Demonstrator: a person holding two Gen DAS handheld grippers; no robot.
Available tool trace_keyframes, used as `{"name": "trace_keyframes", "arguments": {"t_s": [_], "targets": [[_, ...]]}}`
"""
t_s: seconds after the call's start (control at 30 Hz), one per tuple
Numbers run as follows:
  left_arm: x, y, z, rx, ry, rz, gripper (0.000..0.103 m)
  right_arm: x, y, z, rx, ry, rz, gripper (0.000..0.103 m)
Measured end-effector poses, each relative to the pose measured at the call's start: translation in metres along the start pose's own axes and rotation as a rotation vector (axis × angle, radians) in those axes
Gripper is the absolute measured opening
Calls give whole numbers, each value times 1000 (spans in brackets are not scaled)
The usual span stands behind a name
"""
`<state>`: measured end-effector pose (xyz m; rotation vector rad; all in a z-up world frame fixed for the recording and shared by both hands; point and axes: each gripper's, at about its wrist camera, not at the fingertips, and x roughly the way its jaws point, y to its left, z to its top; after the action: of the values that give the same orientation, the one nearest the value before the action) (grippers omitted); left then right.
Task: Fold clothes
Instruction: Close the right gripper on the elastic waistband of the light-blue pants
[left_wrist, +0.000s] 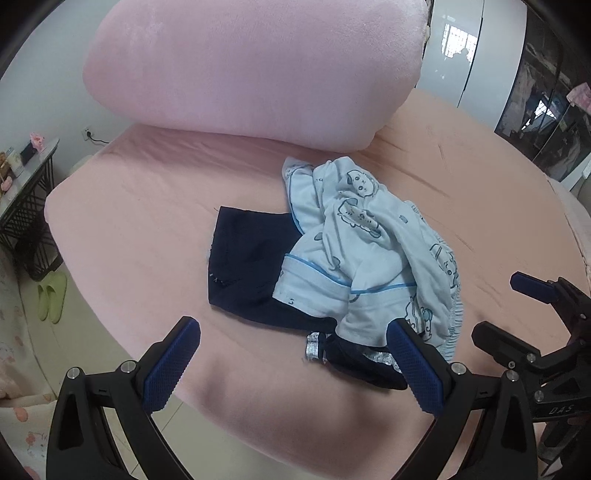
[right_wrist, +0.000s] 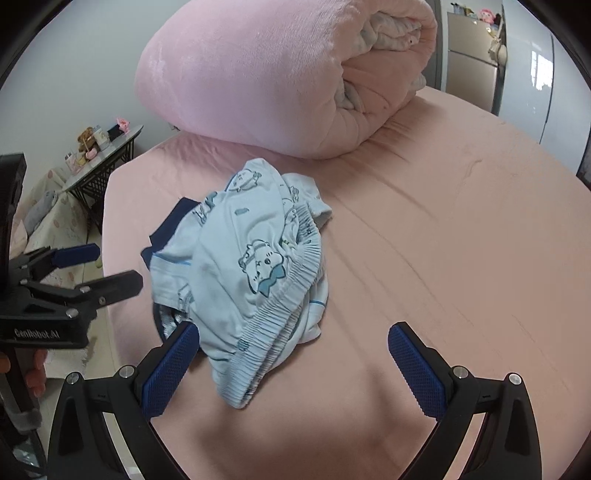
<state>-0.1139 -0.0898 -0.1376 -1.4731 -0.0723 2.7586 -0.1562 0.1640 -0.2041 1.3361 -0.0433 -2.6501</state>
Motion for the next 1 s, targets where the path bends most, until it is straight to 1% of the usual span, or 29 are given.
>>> {"name": "trace_keyframes", "arguments": {"t_s": [0.13,0.2,0.27,0.3,0.43,0.53,0.6,0.67,0.73,0.8,0.9,1.0], "targets": [[10,0,2,-13,-6,-43,103,5,-1,-3,-13,-12,-44,102],[17,0,5,-18,4,-81,103,7,-3,-5,-11,-12,-28,101],[23,1,8,-22,11,-106,103,8,-2,-6,-17,-10,-18,92],[26,1,9,-24,14,-117,103,7,0,-7,-27,-9,-16,90],[38,-2,11,3,28,-172,103,7,6,-8,-67,-20,-5,89],[47,4,14,-47,50,-245,103,10,4,-8,-40,-18,26,89],[53,9,15,-85,58,-264,103,13,-2,-8,9,-6,45,89],[58,9,16,-83,65,-271,103,16,-9,-9,57,9,69,90],[59,6,17,-70,61,-257,103,18,-15,-9,105,25,99,90],[56,0,18,-37,40,-237,103,22,-20,-9,129,43,127,90],[55,-11,20,44,18,-223,103,26,-20,-10,129,58,141,91],[57,-14,22,47,31,-238,103,29,-16,-11,107,61,153,91]]}}
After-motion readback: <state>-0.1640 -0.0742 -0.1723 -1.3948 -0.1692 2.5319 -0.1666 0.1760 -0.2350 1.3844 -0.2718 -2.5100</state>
